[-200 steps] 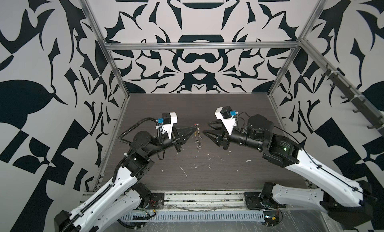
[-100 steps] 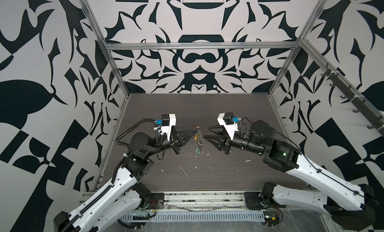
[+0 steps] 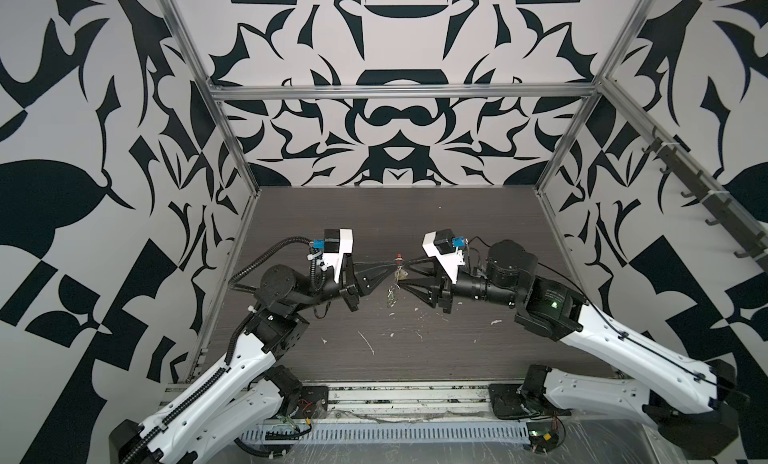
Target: Remove the keys from the keyring
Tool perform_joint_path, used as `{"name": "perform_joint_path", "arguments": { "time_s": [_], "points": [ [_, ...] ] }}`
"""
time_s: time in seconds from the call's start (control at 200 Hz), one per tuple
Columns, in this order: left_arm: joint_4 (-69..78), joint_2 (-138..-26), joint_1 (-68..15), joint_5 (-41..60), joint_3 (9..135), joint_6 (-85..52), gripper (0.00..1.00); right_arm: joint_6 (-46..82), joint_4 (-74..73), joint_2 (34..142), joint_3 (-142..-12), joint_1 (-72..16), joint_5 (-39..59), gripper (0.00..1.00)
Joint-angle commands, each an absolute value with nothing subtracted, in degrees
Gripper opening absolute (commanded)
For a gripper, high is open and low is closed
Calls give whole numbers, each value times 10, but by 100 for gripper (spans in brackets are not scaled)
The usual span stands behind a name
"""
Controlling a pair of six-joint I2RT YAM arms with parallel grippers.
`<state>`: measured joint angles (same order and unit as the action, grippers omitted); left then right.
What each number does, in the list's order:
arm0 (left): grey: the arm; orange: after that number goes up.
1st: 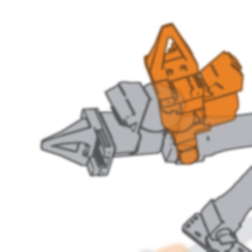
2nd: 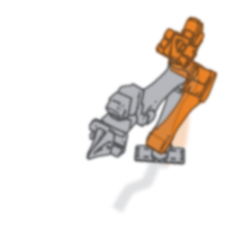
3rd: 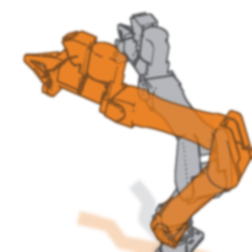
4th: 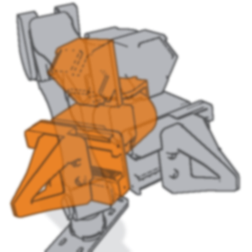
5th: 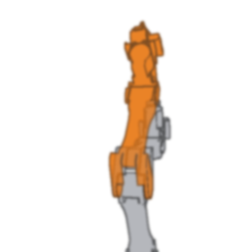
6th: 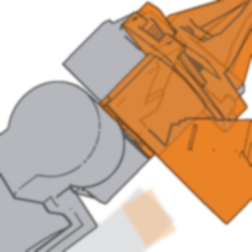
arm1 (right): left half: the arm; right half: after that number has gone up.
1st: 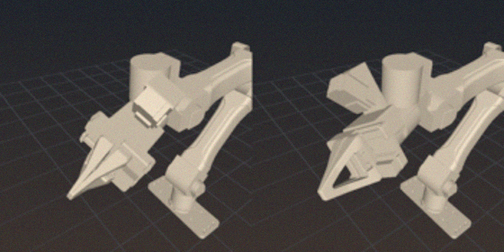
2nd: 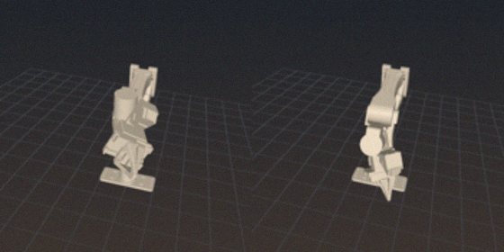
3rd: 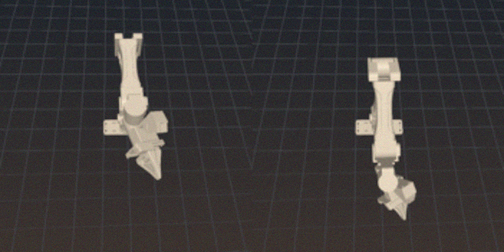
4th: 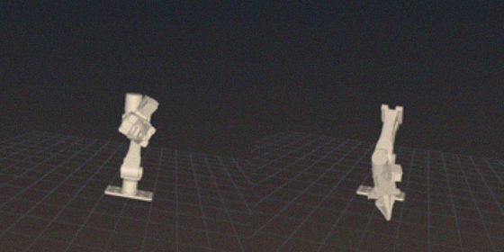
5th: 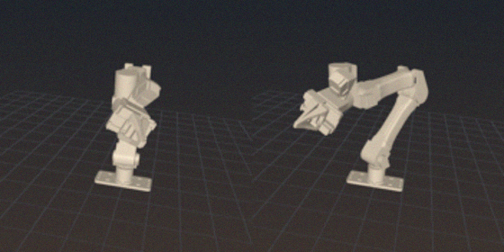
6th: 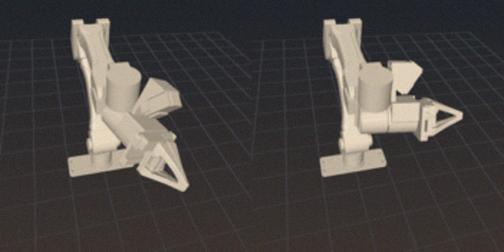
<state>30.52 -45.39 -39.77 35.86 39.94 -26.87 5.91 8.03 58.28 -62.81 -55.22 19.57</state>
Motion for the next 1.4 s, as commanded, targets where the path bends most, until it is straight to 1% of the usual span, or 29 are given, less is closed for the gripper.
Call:
{"name": "perform_joint_path", "arguments": {
  "time_s": [0.0, 0.045, 0.155, 0.53, 0.955, 1.02, 1.065, 1.105, 1.215, 1.4],
  "points": [
    [336, -453, -399, 382, 409, -279, 0, 58, 45, 577, -634, -555, 206, 44],
    [336, -454, -399, 385, 410, -281, 0, 58, 45, 578, -635, -555, 208, 41],
    [337, -456, -399, 387, 410, -284, 0, 58, 47, 578, -638, -555, 214, 29],
    [335, -454, -399, 386, 410, -283, 0, 58, 55, 570, -639, -555, 214, 0],
    [332, -447, -399, 385, 407, -282, 0, 45, 108, 562, -658, -555, 214, 0],
    [332, -447, -399, 387, 407, -283, 0, 45, 122, 566, -666, -555, 218, 25],
    [331, -446, -399, 388, 408, -283, 0, 44, 129, 564, -670, -555, 214, 36],
    [330, -444, -399, 388, 408, -282, 0, 43, 126, 556, -669, -555, 207, 39],
    [322, -441, -399, 388, 407, -278, 0, 42, 107, 533, -665, -555, 193, 44],
    [320, -441, -399, 396, 408, -279, 0, 55, 61, 530, -669, -555, 198, 45]
  ]
}}
